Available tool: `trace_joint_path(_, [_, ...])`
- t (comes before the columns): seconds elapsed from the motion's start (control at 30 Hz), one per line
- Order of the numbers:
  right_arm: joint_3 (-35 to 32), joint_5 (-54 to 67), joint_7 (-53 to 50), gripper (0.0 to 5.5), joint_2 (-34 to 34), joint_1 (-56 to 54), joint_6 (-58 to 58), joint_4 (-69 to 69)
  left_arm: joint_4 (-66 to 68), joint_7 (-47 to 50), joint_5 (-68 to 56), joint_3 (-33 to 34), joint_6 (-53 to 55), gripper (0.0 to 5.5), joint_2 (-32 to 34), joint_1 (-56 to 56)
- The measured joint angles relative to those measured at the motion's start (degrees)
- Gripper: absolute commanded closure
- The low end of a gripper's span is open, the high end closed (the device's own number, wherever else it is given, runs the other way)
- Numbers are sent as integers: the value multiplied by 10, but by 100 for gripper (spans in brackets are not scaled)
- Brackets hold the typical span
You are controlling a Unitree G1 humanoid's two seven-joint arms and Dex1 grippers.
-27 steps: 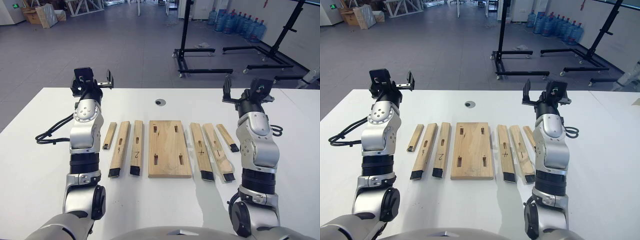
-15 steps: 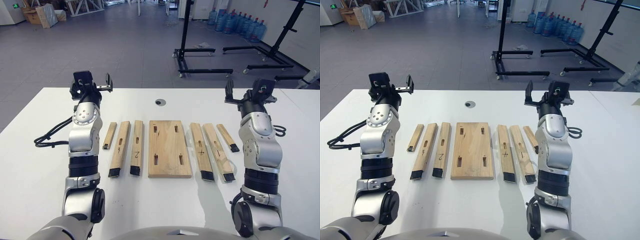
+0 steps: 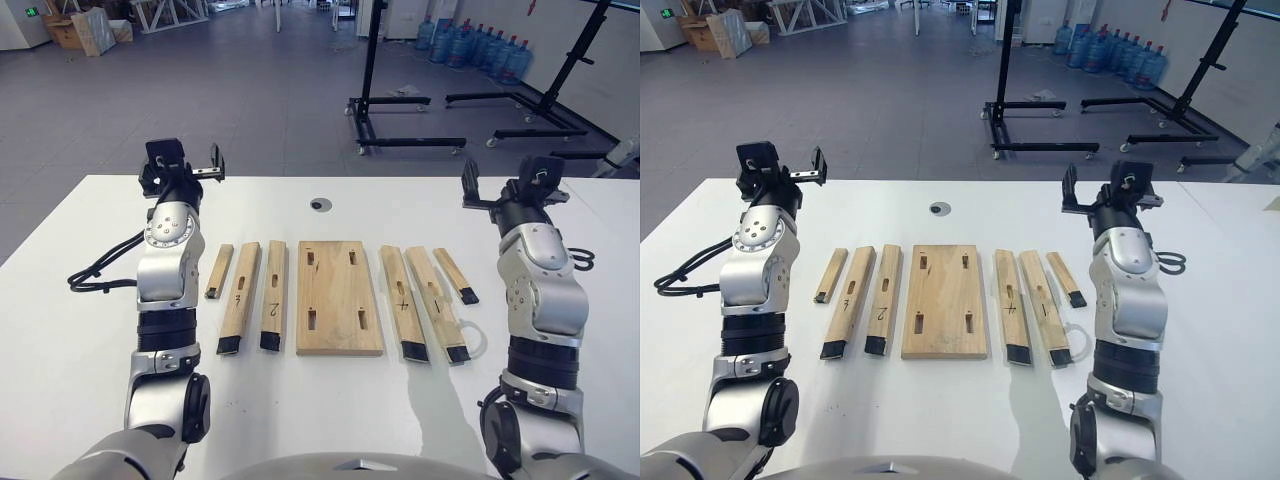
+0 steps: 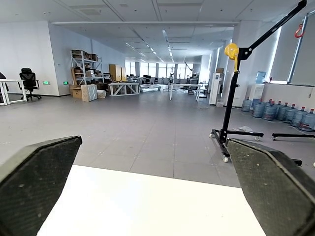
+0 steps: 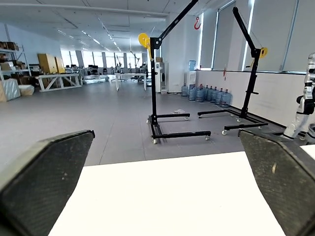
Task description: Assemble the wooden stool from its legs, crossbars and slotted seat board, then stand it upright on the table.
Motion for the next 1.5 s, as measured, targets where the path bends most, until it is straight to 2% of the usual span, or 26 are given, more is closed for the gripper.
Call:
trace_joint_path(0.23, [-79, 58, 97, 11, -90, 80, 57, -21, 9, -9, -15, 18, -1, 10, 13, -6])
trace_joint_path(0.33, [-92, 61, 108, 11, -105, 86, 57, -17, 2, -9, -19, 20, 0, 10, 14, -6])
trace_joint_path(0.53, [-56, 49, 124, 11, -104, 105, 39, 11, -1, -9, -23, 16, 0, 10, 14, -6])
trace_joint_path(0.7, [5, 13, 177, 11, -105, 119, -34, 172, -1, -8, -23, 16, -2, 10, 14, -5])
trace_joint_path(1.0, [23, 30, 282, 11, -125, 89, -69, 268, -3, -2, -23, 16, -5, 10, 12, 1])
trace_joint_path(1.2, [47, 15, 290, 11, -123, 117, -73, 309, -8, -1, -23, 15, -5, 10, 5, 8])
trace_joint_path(1.5, [68, 3, 272, 168, -119, 104, -111, 359, -9, 0, -23, 16, -5, 10, 3, 9])
